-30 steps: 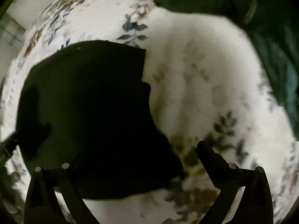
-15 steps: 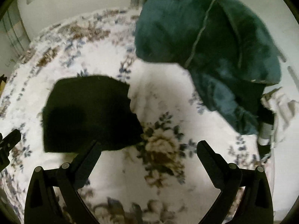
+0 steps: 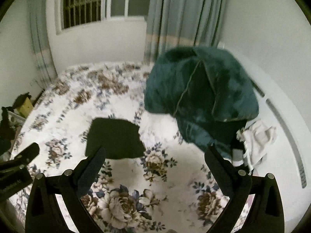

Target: Fold small clothes

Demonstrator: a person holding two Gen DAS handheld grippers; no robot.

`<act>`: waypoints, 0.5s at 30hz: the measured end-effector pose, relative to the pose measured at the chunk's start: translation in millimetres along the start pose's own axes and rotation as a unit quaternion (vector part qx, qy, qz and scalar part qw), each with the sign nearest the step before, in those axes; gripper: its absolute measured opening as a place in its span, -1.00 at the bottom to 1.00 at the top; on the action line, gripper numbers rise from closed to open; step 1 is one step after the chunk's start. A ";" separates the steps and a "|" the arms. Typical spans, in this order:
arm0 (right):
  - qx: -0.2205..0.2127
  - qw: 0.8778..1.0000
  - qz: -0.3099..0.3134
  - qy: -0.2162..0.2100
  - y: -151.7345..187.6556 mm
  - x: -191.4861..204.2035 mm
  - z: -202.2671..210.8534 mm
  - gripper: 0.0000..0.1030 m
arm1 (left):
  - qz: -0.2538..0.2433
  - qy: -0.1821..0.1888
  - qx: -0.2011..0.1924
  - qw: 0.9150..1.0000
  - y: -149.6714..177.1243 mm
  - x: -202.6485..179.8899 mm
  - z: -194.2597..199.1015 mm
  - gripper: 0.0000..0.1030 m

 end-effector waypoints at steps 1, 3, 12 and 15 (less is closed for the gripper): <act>-0.009 1.000 0.005 -0.001 0.7 2.1 19.5 1.00 | -0.001 0.001 -0.006 1.000 2.0 0.0 13.4 0.94; -0.025 1.000 0.013 -0.003 2.7 3.9 55.1 1.00 | 0.002 0.006 -0.019 1.000 7.0 1.4 44.6 0.94; -0.058 0.998 0.010 -0.016 27.2 -0.3 166.0 1.00 | 0.006 0.004 -0.054 0.998 26.6 12.7 116.5 0.94; -0.065 0.998 0.008 -0.018 31.6 -3.9 181.8 1.00 | 0.006 0.000 -0.063 0.998 32.8 15.8 130.5 0.94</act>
Point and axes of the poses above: each gripper's, at about its wrist camera, not at the fingertips, and z roughly against the way its jaws point, x to its left, y to its underside, the point moved 1 cm from there along -z, roughly the way its jaws point, and after that the axes turned 8 degrees about -y, right-handed, at the moved point
